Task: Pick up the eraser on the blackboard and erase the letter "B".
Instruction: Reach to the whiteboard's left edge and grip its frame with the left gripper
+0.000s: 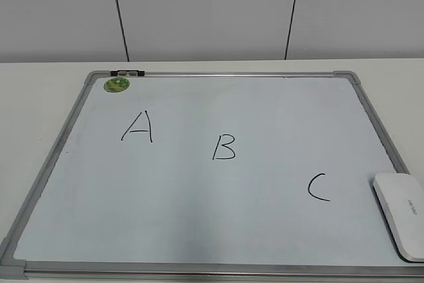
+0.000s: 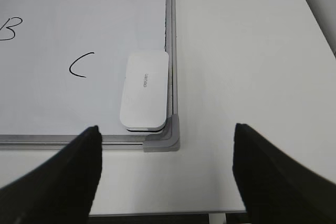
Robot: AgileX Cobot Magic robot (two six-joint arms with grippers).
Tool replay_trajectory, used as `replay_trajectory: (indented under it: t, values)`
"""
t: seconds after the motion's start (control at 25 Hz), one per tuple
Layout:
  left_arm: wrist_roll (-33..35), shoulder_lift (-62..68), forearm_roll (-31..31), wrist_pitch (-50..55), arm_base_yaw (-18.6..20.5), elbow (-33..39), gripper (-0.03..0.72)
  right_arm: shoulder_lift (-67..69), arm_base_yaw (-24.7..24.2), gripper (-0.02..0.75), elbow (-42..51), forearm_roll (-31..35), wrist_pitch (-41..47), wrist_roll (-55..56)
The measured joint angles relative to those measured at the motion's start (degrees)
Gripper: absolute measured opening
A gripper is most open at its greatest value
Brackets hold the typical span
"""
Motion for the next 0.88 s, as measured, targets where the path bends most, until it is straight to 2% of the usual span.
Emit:
replay_trajectory:
  t: [0.16, 0.56, 0.88]
  values:
    - [0.0, 4.3, 0.0, 0.6, 0.0, -2.5, 0.230, 0.0, 0.0, 0.573, 0.0, 0.0, 0.0, 0.0]
    - [-3.5, 25.2, 0.0, 0.6, 0.0, -11.1, 0.246, 0.0, 0.0, 0.573, 0.0, 0.0, 0.0, 0.0]
    - [-3.7, 42.2, -0.1, 0.4, 0.0, -19.0, 0.249, 0.0, 0.0, 0.574, 0.0, 0.0, 0.0, 0.0]
